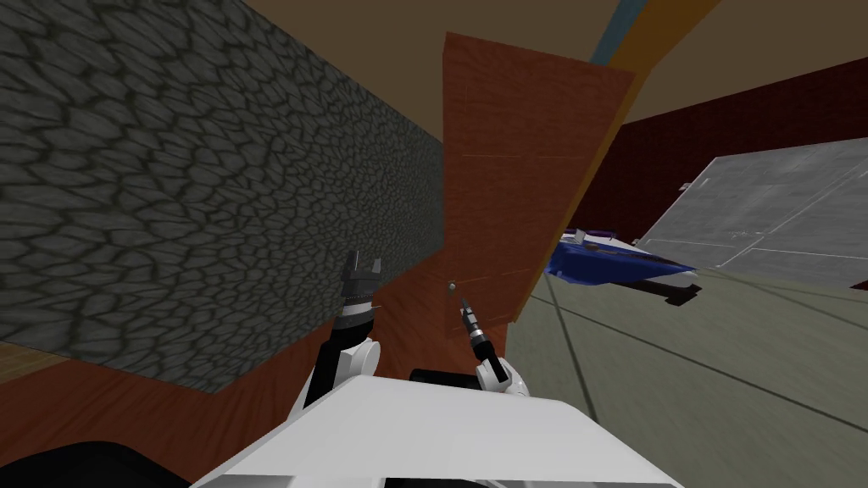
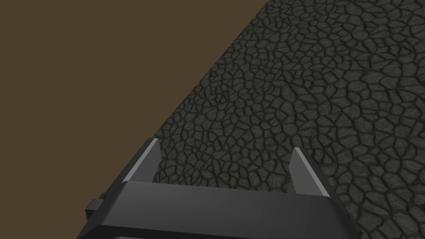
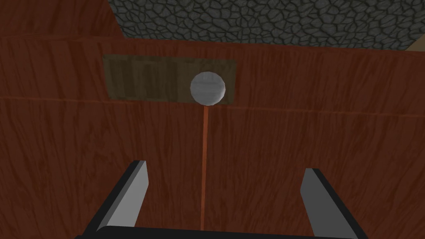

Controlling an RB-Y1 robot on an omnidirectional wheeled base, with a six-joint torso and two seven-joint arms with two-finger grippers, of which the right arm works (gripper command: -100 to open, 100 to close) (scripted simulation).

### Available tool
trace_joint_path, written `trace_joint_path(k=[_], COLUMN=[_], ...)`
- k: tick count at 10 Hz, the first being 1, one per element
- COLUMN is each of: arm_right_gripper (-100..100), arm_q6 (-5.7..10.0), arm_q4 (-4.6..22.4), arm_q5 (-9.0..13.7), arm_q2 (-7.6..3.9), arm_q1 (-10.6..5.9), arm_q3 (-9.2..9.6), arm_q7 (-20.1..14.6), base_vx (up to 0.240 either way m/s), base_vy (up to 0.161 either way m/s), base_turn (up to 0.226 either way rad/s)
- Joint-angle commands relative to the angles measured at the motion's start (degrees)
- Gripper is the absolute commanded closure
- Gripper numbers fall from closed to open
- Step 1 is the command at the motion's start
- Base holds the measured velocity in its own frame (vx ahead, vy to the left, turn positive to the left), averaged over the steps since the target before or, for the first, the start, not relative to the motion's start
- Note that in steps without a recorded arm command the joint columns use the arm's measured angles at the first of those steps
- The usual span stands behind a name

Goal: Push the door open

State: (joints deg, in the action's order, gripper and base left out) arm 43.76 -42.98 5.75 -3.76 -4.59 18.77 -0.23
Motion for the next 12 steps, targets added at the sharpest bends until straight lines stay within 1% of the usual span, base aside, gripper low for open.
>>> trace_joint_path(k=[1,4,6,7,8,12], arm_right_gripper=[-100,-100,-100,-100,100,100], arm_q6=[0.36,1.01,1.39,1.22,1.22,1.22], arm_q4=[0.2,0.5,0.8,0.6,0.6,0.6], arm_q5=[0.1,0.2,0.3,0.3,0.3,0.3], arm_q2=[-0.14,-0.03,0.38,0.24,0.24,0.24], arm_q1=[0.01,-0.01,-0.03,0.02,0.02,0.02], arm_q3=[-0.18,-0.57,-0.8,-0.73,-0.73,-0.73], arm_q7=[0.2,0.5,0.7,0.6,0.6,0.6], base_vx=[0.211,0.258,0.22,0.094,-0.02,-0.022], base_vy=[0.082,0.068,0.078,0.033,-0.005,-0.008], base_turn=[0.03,0.027,0.028,-0.017,0.013,0.002])
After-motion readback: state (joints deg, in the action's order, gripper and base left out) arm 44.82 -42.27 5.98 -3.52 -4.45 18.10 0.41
